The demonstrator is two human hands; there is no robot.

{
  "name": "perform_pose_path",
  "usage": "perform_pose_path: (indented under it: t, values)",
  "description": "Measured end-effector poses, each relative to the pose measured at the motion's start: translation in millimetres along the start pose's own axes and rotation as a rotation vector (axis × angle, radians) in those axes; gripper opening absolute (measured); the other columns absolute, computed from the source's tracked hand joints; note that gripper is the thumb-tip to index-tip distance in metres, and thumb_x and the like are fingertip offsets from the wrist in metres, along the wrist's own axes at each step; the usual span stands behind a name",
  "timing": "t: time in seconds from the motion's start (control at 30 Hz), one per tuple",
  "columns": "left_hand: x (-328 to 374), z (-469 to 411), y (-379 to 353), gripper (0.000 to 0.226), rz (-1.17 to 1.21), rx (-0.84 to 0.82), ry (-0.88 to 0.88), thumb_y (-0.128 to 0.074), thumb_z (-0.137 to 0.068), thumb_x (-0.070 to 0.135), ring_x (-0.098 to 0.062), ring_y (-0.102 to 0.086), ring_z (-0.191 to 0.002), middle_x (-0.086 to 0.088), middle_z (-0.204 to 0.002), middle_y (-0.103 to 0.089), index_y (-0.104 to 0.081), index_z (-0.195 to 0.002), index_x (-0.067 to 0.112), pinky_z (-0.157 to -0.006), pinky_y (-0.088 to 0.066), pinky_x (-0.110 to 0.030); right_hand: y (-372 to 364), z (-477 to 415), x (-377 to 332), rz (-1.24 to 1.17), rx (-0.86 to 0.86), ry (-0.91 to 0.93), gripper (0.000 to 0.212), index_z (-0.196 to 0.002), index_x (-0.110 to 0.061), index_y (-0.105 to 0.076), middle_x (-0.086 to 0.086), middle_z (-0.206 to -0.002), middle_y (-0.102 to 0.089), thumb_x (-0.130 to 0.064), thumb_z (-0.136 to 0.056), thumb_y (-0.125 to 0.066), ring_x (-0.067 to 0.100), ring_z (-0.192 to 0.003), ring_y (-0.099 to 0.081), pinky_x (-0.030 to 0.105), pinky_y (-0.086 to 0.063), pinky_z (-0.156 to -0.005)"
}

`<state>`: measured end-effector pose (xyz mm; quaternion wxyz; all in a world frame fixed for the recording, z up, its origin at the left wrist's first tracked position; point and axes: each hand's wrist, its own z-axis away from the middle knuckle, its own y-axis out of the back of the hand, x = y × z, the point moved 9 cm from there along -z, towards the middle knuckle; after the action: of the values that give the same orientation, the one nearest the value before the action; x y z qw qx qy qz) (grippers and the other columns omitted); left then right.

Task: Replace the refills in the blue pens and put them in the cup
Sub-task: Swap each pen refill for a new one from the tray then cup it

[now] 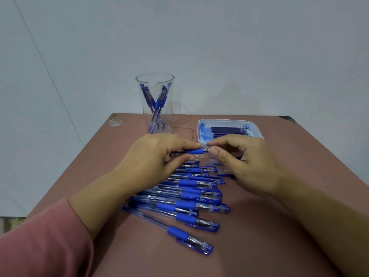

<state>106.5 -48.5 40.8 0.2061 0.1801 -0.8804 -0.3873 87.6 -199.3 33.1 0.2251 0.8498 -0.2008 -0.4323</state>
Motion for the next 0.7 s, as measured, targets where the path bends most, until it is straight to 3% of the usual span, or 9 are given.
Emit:
perform_pose_path:
  t: [0.13, 0.23, 0.33, 0.5, 0.6, 0.7]
  values:
    - [0.1, 0.6, -0.2, 0.032, 0.010, -0.003, -0.001, -0.055, -0.089, 0.044, 0.003, -0.062, -0.080, 0.021, -0.092, -0.068, -0.067, -0.117, 0.036, -0.068, -0.054, -0.022, -3.4, -0.4, -0.2, 0.053, -0.008, 0.029, 0.016, -0.094, -0.037, -0.066, -0.017, -0.088, -0.067, -0.029, -0.082, -0.071, 0.009, -0.084, -0.066, 0.024, -0.055, -0.075]
    - [0.3, 0.5, 0.8, 0.034, 0.012, 0.005, 0.006, -0.053, -0.089, 0.046, 0.007, -0.059, -0.081, 0.027, -0.091, -0.063, -0.068, -0.117, 0.035, -0.070, -0.052, -0.017, -3.2, 0.4, -0.6, 0.009, -0.024, 0.010, 0.020, -0.097, -0.040, -0.063, -0.017, -0.093, -0.065, -0.041, -0.078, -0.069, 0.010, -0.088, -0.065, 0.021, -0.053, -0.077]
    - [2.2, 0.3, 0.2, 0.033, 0.015, 0.000, -0.004, -0.055, -0.090, 0.045, 0.003, -0.062, -0.081, 0.020, -0.093, -0.069, -0.068, -0.117, 0.034, -0.068, -0.054, -0.022, -4.1, 0.2, -1.4, 0.011, -0.031, 0.004, 0.016, -0.096, -0.040, -0.065, -0.019, -0.091, -0.067, -0.046, -0.082, -0.059, 0.005, -0.087, -0.065, 0.016, -0.051, -0.074]
    - [-0.4, 1.3, -2.4, 0.033, -0.029, -0.014, 0.011, -0.053, -0.091, 0.045, 0.000, -0.063, -0.080, 0.016, -0.092, -0.070, -0.067, -0.118, 0.034, -0.067, -0.055, -0.027, -5.2, 0.9, -0.8, -0.006, -0.030, -0.009, 0.020, -0.097, -0.043, -0.063, -0.019, -0.090, -0.067, -0.042, -0.077, -0.066, 0.005, -0.084, -0.066, 0.015, -0.052, -0.075]
    - [0.6, 1.4, -1.1, 0.032, -0.108, 0.000, -0.002, -0.050, -0.092, 0.043, 0.004, -0.055, -0.076, 0.018, -0.089, -0.068, -0.067, -0.117, 0.034, -0.064, -0.052, -0.022, -6.1, 1.0, 1.6, -0.014, -0.031, -0.041, 0.017, -0.097, -0.046, -0.062, -0.020, -0.089, -0.068, -0.045, -0.081, -0.061, 0.003, -0.083, -0.065, 0.018, -0.052, -0.074]
    - [2.9, 2.2, -1.9, 0.032, -0.173, 0.004, -0.019, -0.046, -0.093, 0.042, 0.001, -0.053, -0.074, 0.018, -0.086, -0.066, -0.068, -0.115, 0.033, -0.060, -0.048, -0.021, -7.0, -0.7, 1.2, 0.041, -0.007, -0.026, 0.016, -0.092, -0.046, -0.064, -0.019, -0.086, -0.069, -0.031, -0.086, -0.065, 0.006, -0.081, -0.066, 0.024, -0.054, -0.073]
